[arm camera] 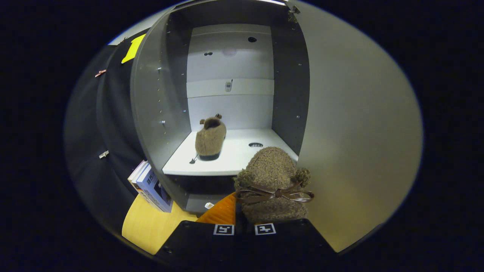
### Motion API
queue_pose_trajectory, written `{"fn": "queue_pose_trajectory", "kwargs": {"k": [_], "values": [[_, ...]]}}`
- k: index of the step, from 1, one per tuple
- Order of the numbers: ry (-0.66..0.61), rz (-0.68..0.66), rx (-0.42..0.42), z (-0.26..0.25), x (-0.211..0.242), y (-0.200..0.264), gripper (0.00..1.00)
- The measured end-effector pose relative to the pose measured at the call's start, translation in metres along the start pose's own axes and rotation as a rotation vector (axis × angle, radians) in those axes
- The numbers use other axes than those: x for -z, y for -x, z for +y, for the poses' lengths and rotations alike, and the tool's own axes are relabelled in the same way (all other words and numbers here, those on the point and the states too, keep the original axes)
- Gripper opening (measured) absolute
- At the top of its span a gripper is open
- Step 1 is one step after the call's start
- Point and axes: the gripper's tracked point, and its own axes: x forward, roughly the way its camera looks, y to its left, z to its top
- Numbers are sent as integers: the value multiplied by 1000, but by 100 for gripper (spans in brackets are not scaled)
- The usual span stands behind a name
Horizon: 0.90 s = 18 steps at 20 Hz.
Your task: Open the shoe cabinet door, grab the shoes and put them into the shoe cabinet, then close the shoe cabinet door.
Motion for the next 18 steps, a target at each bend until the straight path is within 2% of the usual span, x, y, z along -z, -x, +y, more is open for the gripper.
{"fn": "queue_pose_trajectory", "kwargs": {"k": [4,8,11,14,18], "values": [[14,-15,-2,9,-53,-30,5],[-27,-4,-36,15,-107,-70,5],[-4,28,5,11,-125,-109,5],[11,52,12,8,-132,-153,5],[-43,86,4,12,-135,-209,5]]}}
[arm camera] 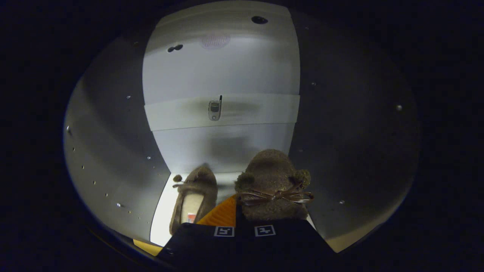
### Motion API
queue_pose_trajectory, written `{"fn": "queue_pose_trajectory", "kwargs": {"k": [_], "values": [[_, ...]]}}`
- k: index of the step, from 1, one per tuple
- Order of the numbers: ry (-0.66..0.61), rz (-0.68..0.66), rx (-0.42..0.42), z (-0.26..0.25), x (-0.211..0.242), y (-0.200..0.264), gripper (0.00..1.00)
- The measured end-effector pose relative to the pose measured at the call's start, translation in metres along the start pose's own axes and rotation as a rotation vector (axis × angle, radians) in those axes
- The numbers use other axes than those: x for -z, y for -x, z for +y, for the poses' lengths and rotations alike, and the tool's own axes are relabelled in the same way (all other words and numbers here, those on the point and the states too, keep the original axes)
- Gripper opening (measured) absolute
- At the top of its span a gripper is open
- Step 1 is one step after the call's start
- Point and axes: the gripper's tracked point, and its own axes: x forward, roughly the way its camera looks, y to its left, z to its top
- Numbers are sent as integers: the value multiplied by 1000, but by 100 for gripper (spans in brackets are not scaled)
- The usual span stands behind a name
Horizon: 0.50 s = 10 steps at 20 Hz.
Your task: Open the shoe cabinet door, grab the shoes and put them into the shoe cabinet, then close the shoe cabinet door.
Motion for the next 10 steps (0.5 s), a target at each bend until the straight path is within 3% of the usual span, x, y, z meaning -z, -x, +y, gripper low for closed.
{"fn": "queue_pose_trajectory", "kwargs": {"k": [10], "values": [[62,230,35,-13,60,-78,5]]}}
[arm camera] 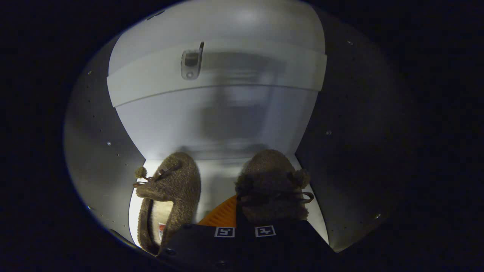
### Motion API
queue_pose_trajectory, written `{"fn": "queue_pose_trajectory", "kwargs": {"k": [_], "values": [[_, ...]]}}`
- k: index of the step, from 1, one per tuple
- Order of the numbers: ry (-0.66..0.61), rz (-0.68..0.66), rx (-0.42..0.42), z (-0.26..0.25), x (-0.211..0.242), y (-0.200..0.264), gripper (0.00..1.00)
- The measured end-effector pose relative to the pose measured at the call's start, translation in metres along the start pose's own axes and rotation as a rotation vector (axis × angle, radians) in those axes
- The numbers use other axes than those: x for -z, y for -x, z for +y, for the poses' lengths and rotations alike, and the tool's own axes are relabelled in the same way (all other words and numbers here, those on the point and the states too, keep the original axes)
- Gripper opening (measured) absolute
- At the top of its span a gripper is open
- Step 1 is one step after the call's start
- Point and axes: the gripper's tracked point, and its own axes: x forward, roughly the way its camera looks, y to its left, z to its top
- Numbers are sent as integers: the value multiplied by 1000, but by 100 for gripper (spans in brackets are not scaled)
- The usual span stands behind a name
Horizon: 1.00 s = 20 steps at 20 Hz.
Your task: Open the shoe cabinet door, grab the shoes and put them into the shoe cabinet, then close the shoe cabinet door.
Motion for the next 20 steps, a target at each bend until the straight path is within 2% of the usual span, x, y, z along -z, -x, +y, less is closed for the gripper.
{"fn": "queue_pose_trajectory", "kwargs": {"k": [5,6,7,8,11,12,16,19,20], "values": [[-27,26,-8,3,5,-4,5],[-26,28,-2,1,6,-5,10],[-24,33,2,1,9,0,10],[-9,21,4,4,9,6,14],[53,-11,20,7,16,25,42],[49,-27,17,9,15,36,59],[-3,-160,8,8,0,89,60],[11,-283,-26,16,-11,142,88],[15,-323,-38,21,-12,164,88]]}}
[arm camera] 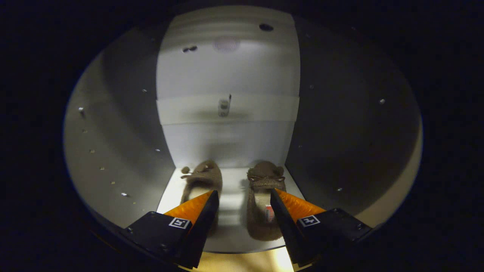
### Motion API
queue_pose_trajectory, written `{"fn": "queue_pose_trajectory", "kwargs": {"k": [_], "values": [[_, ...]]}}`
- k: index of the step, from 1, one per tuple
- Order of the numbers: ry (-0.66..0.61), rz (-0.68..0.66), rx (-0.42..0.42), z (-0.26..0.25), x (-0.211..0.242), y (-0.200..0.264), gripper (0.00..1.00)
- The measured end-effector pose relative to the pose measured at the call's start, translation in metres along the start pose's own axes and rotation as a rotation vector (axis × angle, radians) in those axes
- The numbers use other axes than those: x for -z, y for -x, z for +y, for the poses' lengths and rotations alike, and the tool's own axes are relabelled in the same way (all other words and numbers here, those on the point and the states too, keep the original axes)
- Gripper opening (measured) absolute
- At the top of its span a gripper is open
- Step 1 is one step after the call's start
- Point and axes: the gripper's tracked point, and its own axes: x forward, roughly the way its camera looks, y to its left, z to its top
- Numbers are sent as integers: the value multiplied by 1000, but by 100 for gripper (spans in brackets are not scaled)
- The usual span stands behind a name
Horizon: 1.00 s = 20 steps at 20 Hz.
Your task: Open the shoe cabinet door, grab the shoes and put them into the shoe cabinet, then close the shoe cabinet door.
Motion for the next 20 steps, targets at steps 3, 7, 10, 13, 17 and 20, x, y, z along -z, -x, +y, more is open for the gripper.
{"fn": "queue_pose_trajectory", "kwargs": {"k": [3,7,10,13,17,20], "values": [[-1,-110,-18,8,-20,61,94],[-30,-212,-87,24,-28,137,98],[-45,-289,-107,22,-30,192,98],[-63,-393,-152,21,-32,247,98],[-81,-468,-139,-3,-22,315,98],[-68,-441,-143,-15,1,352,98]]}}
